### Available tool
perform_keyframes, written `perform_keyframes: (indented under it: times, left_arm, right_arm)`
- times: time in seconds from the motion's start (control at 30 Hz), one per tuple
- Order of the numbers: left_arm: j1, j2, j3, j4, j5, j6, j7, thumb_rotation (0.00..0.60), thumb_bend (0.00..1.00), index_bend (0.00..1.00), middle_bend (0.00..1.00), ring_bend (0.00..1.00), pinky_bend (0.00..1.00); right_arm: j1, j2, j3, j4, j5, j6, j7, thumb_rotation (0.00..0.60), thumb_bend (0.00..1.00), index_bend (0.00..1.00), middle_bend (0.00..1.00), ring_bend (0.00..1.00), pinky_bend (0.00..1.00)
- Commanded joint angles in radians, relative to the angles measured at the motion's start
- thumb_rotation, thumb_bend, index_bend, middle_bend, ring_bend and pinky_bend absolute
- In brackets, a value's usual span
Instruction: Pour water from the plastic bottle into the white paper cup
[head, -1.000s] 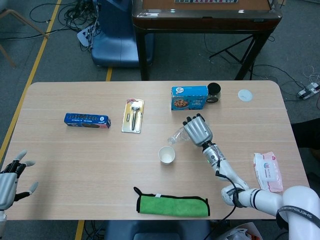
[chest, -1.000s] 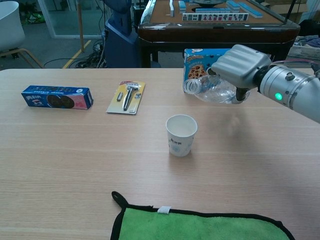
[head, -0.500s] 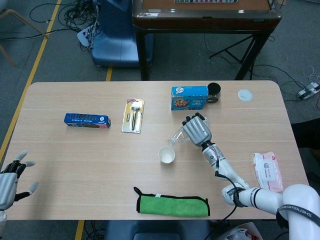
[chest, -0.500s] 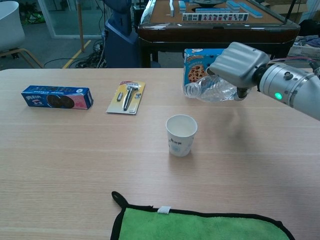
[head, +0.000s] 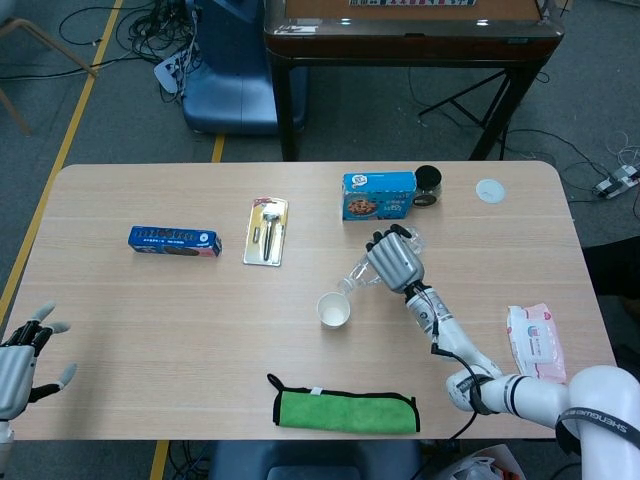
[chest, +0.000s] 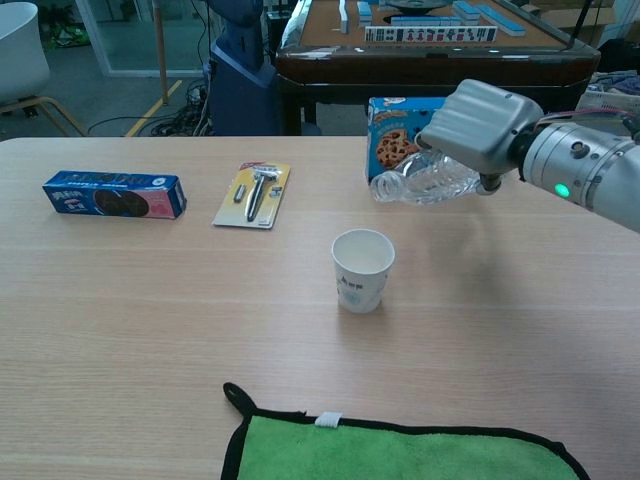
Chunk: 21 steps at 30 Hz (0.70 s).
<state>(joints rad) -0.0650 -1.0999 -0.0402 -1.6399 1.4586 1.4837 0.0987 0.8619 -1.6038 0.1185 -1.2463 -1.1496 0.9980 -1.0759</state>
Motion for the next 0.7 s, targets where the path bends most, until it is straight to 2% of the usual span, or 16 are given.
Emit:
perform_keyframes:
  times: [0.03,0.37,0.7]
  left_arm:
    - [0.0,0.0,0.0,0.0,0.0,0.0,0.001,0.6,0.22,0.32,0.13,0.26,0.54]
    - [0.003,-0.002,0.0,0.002,0.001,0.006,-0.001,0.6,0.22,0.38,0.13,0.25,0.54]
    - [0.003,-0.003,0.0,0.004,-0.001,0.003,-0.002,0.6,0.22,0.38,0.13,0.26,0.54]
  right_arm:
    - [0.003,0.002,-0.005,-0.001,-0.001,0.0,-0.008,0.6,0.26,0.58,0.68,0.56,0.53]
    - [0.015,0.009,-0.018,-0.007,-0.004,-0.001,-0.056,0.6,0.26,0.58,0.68,0.56,0.53]
    - [0.015,0.011,-0.03,-0.011,-0.008,0.012,-0.081,0.6,0.26,0.58,0.68,0.56,0.53]
